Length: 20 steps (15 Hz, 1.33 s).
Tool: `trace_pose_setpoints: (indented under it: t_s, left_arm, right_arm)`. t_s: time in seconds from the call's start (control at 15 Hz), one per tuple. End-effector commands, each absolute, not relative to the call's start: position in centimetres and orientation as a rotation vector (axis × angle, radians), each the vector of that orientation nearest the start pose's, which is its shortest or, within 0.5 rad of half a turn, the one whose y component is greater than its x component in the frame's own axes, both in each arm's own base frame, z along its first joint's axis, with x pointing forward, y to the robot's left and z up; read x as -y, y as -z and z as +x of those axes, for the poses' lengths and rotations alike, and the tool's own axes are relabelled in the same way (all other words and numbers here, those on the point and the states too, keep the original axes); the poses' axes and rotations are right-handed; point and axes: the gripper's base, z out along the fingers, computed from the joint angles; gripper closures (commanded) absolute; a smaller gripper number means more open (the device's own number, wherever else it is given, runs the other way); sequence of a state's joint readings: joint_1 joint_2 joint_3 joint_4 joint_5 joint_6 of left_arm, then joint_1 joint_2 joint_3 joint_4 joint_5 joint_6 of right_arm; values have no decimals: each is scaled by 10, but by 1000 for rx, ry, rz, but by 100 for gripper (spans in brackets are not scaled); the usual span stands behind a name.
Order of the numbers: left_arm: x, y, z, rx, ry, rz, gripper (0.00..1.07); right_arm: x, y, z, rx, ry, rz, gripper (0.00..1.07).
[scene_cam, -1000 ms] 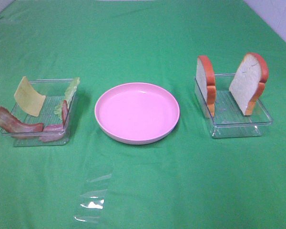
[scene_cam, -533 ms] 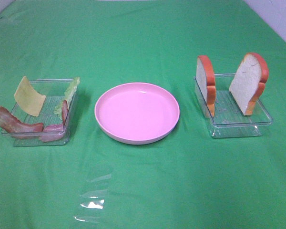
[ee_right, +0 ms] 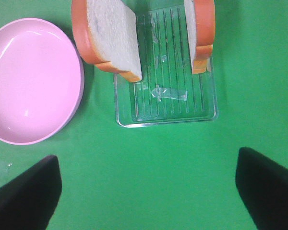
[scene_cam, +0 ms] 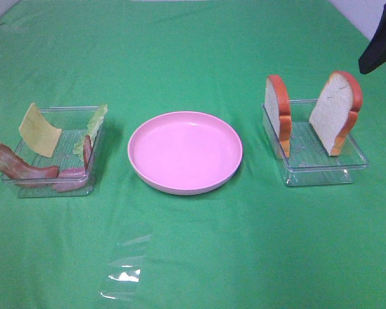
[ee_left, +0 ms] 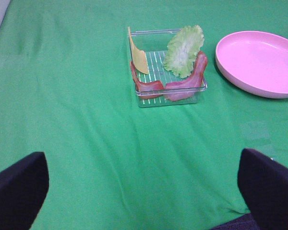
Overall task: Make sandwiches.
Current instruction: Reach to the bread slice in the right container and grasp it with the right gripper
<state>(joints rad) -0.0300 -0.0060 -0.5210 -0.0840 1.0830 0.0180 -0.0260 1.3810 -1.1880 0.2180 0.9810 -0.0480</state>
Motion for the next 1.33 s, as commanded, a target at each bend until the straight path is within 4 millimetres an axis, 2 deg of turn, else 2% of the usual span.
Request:
trace_pose_setpoints:
  t_s: [0.07,0.13,0.33,0.73,0.93,1.33]
  left_arm:
    - [7,-281,-11,-2021,117,54,7]
    - [7,-281,-11,-2021,117,54,7]
    - [7,-281,-11,-2021,117,54,7]
    - [7,-281,-11,-2021,117,54,7]
    - [7,-281,-11,-2021,117,54,7]
    - [7,-281,-11,-2021,117,54,7]
  right_arm:
    - [-10,-326,299,-2706,-274,30,14]
    - [-20,-327,313,-2721,-275,-24,14]
    - [-59,-320,332,-2706,-206,-201,14]
    - [-110,-307,374,-2693,-230,-293,15]
    - [-119,-290,401,-2706,-243,-289,15]
    - [-126,-242,428,-2731,-234,-275,15]
